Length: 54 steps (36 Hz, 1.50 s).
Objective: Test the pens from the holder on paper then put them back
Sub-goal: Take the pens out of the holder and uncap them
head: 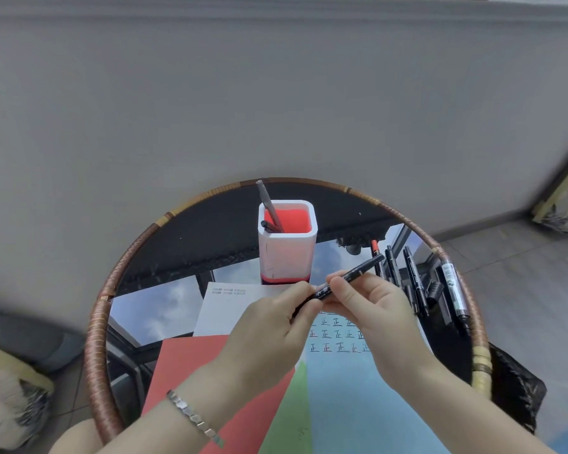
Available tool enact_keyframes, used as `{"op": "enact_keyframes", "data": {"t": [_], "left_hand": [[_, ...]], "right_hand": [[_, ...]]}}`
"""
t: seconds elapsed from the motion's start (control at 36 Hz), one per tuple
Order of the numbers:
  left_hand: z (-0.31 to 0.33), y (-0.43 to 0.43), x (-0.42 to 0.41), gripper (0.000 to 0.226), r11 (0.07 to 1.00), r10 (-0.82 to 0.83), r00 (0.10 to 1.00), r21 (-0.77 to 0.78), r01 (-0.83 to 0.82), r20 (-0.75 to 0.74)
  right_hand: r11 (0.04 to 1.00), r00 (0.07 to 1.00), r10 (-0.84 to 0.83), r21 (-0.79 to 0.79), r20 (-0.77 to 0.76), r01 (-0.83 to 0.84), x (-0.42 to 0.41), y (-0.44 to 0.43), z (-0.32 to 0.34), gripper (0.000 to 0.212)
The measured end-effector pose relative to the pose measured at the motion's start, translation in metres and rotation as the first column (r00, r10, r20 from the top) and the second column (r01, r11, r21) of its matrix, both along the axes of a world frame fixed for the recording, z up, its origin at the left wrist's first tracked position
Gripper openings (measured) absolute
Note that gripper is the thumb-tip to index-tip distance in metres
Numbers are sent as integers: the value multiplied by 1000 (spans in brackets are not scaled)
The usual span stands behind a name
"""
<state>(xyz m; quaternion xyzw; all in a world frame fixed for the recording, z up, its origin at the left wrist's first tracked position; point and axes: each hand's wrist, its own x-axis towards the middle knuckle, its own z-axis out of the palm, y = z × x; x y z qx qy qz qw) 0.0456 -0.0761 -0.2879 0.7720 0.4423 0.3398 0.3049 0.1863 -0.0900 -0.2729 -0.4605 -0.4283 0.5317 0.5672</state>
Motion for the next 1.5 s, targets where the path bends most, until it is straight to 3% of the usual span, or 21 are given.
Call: {"op": "enact_keyframes", "data": {"t": [0.08, 0.19, 0.28, 0.33, 0.42, 0.5, 0.64, 0.86, 1.0, 1.14, 1.31, 1.5], "left_hand": [[-6, 1, -5, 34, 992, -54, 998, -110, 58, 42], [-4, 0, -9, 15, 979, -72, 997, -187, 77, 30], [-5, 0, -12, 7, 953, -8, 1000, -302, 5, -8], [-8, 2, -18, 10, 927, 64, 998, -370, -65, -15], [-10, 5, -27, 22, 900, 148, 989, -411, -143, -19], [-14, 5, -31, 19, 910, 185, 982, -374, -181, -26], [-14, 4, -32, 14, 899, 250, 968, -376, -223, 23], [-16, 2, -29, 8, 922, 264, 964, -293, -255, -7], [-18, 13, -6, 6, 945, 277, 959, -167, -283, -60], [-21, 33, 40, 16, 961, 227, 951, -107, -253, -209], [-32, 57, 82, 18, 980, 156, 914, -58, -191, -375], [-32, 60, 74, 19, 991, 77, 938, -77, -109, -337]], "right_hand": [[999, 1000, 25, 30, 18, -26, 2, -3, -1, 16], [997, 995, 59, 48, 78, -62, 3, -4, -1, 17], [998, 995, -41, 49, 87, 37, 13, 9, 2, 13], [991, 968, -130, 26, 214, 128, 27, 26, 5, 11], [983, 868, -126, -55, 480, 173, 50, 54, 2, 31], [980, 709, -21, -126, 705, 154, 58, 79, -6, 55], [982, 419, 147, -184, 896, 49, 42, 107, -20, 10], [973, 177, 228, -230, 957, -8, 49, 114, -34, 19], [982, 172, 189, -190, 967, -13, 65, 109, -34, 27], [990, 163, 138, -138, 977, -7, 78, 103, -33, 24], [996, 232, 79, -87, 969, 26, 90, 97, -36, 22], [998, 268, 59, -64, 962, 10, 93, 93, -36, 24]]}}
